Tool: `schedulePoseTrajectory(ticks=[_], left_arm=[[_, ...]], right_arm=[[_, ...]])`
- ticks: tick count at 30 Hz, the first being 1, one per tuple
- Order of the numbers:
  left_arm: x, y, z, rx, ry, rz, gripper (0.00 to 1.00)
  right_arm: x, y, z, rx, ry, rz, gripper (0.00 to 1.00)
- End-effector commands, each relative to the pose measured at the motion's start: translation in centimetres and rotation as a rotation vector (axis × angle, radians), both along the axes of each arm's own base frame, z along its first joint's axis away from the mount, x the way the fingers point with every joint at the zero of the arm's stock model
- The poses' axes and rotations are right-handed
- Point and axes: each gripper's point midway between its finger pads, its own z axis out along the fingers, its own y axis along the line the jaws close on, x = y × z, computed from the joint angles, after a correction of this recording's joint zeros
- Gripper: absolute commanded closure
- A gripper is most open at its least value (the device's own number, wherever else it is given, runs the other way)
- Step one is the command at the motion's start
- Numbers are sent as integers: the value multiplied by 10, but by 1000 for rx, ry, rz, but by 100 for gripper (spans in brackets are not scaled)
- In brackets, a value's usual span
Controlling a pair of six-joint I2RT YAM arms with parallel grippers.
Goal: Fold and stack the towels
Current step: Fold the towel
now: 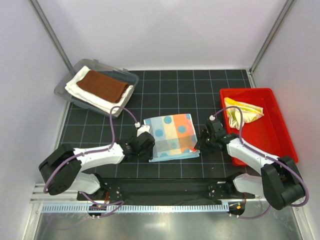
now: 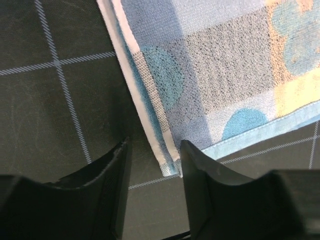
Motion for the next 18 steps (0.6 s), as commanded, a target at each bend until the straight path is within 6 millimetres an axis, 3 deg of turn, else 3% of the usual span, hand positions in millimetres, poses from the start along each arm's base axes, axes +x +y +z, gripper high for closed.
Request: schedulePoseTrajectory(ticks=[1,6,11,14,18], left_arm=[[17,7,9,12,-47,81,55],[23,33,8,43,-5,177,62],[18,5,44,-154,-29,103,58],[8,-6,49,-234,5,77,57],[4,-7,38,-246,35,106,57]], right_arm=[[1,13,4,62,-41,4,54],[-13,28,1,140,-43,-12,57],[-22,29,5,113,-22,23,57],[-17,17,12,43,-48,7,57],[-16,16,14,34,-59,17,61]])
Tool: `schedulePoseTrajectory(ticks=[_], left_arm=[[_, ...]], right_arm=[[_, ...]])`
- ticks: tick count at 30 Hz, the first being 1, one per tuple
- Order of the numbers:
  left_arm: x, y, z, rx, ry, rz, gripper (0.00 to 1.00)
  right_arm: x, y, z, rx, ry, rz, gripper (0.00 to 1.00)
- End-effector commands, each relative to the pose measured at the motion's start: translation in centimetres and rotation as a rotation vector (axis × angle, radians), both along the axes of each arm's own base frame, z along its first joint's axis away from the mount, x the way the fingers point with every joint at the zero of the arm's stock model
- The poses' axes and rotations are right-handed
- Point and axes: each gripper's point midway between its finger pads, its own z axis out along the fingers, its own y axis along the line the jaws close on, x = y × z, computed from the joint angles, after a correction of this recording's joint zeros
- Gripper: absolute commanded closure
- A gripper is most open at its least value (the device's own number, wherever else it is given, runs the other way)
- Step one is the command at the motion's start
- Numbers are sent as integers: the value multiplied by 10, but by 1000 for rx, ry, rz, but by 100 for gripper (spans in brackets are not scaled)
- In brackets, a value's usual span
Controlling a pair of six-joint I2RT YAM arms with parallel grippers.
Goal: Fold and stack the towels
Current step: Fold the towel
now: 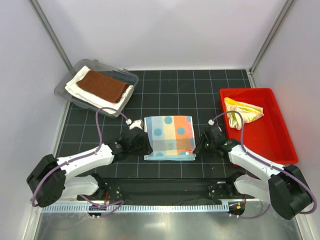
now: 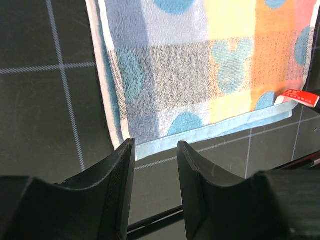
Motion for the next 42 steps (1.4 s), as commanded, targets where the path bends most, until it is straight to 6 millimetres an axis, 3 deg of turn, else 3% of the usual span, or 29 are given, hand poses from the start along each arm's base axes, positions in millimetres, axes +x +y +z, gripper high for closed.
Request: schedulePoseTrajectory(ticks=[1,6,17,20,25,27,29,31,32,35,42], left_arm=[[-6,-7,-9,-44,42,11,57],[-8,-7,-28,-16,89,35,60],[-13,-2,-39,30,118,76,68],[-11,1,-38,44,112,84,76],[-9,3,-31,68,97,85,99],[-7,2,-27,64,94,81,100],[-6,-1,-22,59,95,80,100],[-5,-3,-16,48,95,80,100],[-5,-4,-14,43,93,83,100],[-5,-5,-14,42,96,83,100],[-7,-5,-23,60,118,81,100]], right_arm=[[11,0,11,-15,-50,-4,64],[7,0,2,-10,-39,4,80],[6,-3,0,-19,-50,9,85],[7,-3,1,-24,-56,11,88],[10,0,8,-10,-77,25,98],[12,1,11,-10,-81,27,99],[12,1,14,-8,-83,28,99],[12,1,15,-5,-78,18,89],[11,1,15,-2,-77,11,78],[10,1,11,11,-80,3,71],[19,7,6,23,-133,42,65]])
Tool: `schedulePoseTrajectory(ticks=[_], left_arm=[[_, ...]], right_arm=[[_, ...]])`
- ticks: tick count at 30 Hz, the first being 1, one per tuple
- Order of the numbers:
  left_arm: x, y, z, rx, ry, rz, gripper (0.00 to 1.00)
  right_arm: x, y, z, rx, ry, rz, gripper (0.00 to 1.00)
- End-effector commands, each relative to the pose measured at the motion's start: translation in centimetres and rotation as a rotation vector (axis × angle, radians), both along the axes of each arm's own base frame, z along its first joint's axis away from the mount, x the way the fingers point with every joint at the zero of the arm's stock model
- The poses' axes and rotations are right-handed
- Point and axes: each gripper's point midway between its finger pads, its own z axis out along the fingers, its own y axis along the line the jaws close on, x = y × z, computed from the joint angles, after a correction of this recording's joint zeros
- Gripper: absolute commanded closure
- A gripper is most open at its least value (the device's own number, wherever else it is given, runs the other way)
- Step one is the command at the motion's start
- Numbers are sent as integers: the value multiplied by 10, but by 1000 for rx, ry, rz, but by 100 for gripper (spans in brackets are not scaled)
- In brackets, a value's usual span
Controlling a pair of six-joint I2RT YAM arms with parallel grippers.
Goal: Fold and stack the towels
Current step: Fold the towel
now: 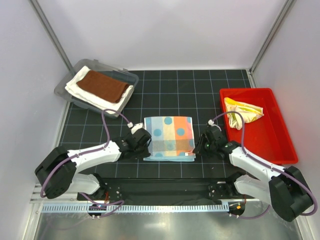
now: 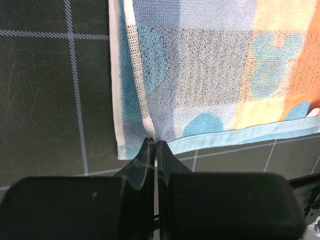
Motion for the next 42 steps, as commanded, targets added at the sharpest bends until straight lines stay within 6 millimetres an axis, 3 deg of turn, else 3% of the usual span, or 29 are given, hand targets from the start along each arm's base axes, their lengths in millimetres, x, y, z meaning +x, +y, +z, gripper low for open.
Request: schedulePoseTrajectory(ticks=[1,6,9,10,11,19,22,24,29,34,42], left_arm=[[7,-5,7,-10,-22,7,100],[8,-7,10,-9,-27,-3,100],[9,-8,11,-11,-27,-2,100],[9,-8,12,-13,-29,-2,100],[10,-9,14,-11,-33,-3,100],[22,-1,53,104,-49,-7,100],[17,3,52,125,-30,-15,100],[9,9,42,140,3,-18,100],[-10,27,9,150,48,1,100],[-14,32,-6,155,54,3,100],[-16,27,-11,128,54,-25,100]], right_arm=[[15,5,3,8,-77,14,65],[17,7,-3,-8,-69,45,69],[16,12,0,21,-77,63,85],[17,13,6,32,-91,65,96],[17,14,9,39,-93,66,99],[24,34,65,111,-126,137,99],[21,36,69,118,-102,145,99],[19,35,67,122,-87,133,99],[1,29,39,127,-31,116,99],[-11,26,14,131,-1,115,99],[-14,27,9,155,1,114,99]])
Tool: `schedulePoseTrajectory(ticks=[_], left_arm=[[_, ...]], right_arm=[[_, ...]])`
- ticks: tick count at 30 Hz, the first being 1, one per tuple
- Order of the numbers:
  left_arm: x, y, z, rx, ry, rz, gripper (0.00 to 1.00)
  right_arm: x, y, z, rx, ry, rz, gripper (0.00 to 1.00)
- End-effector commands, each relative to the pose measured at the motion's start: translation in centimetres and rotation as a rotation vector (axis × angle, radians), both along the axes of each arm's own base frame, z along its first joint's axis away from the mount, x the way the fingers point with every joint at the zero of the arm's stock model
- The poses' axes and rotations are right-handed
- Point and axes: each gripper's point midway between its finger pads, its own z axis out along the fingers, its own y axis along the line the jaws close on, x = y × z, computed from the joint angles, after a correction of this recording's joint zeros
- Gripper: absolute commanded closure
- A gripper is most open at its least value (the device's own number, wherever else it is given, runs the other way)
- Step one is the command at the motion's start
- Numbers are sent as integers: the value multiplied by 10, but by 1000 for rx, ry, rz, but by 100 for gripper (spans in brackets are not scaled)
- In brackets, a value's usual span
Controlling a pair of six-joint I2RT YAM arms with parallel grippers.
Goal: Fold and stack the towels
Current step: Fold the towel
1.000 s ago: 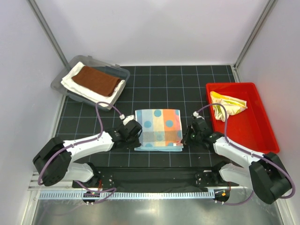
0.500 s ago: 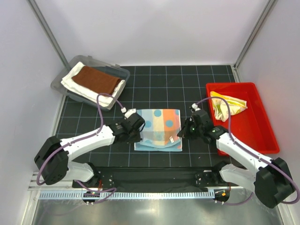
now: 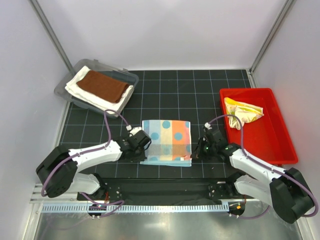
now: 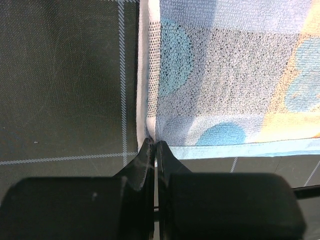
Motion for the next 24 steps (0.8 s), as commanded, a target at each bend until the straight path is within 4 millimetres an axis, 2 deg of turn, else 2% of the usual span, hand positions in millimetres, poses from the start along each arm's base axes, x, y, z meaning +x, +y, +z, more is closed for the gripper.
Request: schedulePoseTrajectory(ticks=[1,4,5,8,9,12,13,14,15,17,18,19,21,23,24], left_arm=[[4,-3,5,-25,-34,-11,100],[4,-3,8,-26,-37,-12,100],[4,-2,9,-18,-35,-9,100],[2,1,12,-4,-28,-11,82],[2,1,15,-1,-28,-13,68],[10,6,30,26,-68,-4,53],[13,10,35,52,-83,-9,52],[27,6,50,43,-133,-6,51],[33,4,54,38,-145,-13,49],[53,-7,66,-22,-174,-40,49],[58,-13,62,-41,-160,-56,50],[68,-21,66,-75,-186,-82,50],[80,-26,57,-95,-170,-79,52],[88,-23,45,-86,-137,-67,52],[93,-18,40,-81,-122,-49,53]], right_arm=[[8,9,11,57,-47,-5,99],[7,10,16,75,-47,-6,87],[6,11,20,81,-53,-7,79],[5,6,30,68,-56,-23,64],[6,-1,32,29,-50,-47,64],[14,-3,49,8,-81,-59,64],[17,-2,53,11,-94,-53,65],[21,4,61,34,-108,-39,68],[25,11,62,60,-114,-24,70],[19,24,59,125,-73,7,73],[21,30,58,153,-76,18,73],[14,36,55,180,-51,41,74],[6,32,37,168,-9,28,74],[-6,24,17,143,32,12,73],[-7,24,13,151,38,2,73]])
